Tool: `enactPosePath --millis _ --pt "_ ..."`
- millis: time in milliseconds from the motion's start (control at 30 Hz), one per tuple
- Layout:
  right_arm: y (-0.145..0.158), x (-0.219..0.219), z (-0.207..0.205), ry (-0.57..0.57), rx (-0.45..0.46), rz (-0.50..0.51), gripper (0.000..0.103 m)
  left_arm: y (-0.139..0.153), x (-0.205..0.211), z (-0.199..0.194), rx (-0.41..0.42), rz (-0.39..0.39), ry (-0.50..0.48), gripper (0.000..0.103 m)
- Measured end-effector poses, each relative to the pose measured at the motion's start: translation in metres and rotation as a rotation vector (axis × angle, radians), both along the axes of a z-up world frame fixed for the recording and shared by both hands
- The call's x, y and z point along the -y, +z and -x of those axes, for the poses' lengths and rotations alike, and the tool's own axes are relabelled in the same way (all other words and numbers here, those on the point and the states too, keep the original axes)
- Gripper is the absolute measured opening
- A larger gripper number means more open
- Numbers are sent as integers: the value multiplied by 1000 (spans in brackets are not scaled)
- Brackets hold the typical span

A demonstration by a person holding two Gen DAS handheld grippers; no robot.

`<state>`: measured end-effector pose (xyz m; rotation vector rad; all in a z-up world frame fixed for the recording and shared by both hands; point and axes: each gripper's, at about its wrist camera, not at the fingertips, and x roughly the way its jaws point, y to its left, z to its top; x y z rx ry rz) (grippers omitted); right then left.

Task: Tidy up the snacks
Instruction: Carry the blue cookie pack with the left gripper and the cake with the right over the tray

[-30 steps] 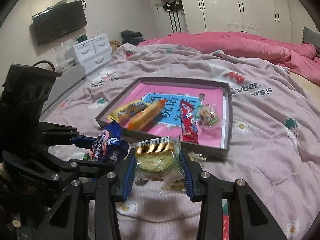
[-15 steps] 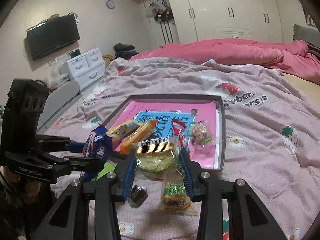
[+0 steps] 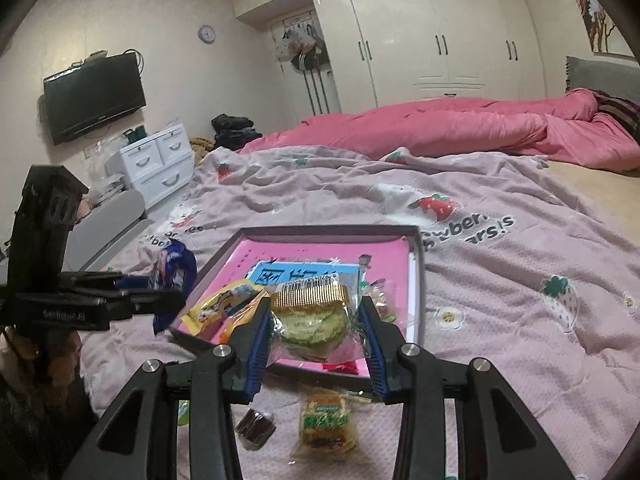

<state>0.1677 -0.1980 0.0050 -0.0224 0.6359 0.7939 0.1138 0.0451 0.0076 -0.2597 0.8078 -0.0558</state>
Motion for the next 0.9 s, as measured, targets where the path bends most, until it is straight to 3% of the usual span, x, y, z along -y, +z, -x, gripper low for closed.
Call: enactPosePath --millis 300,667,900 --pt "1 4 -12 -78 24 -7 42 -24 -20 -31 -34 35 59 58" --pt "-8 0 -27 -102 -18 20 42 -49 -13 -40 -99 -39 82 58" --pt "-15 -7 -35 -104 -13 64 42 -61 -5 -43 -124 -27 64 58"
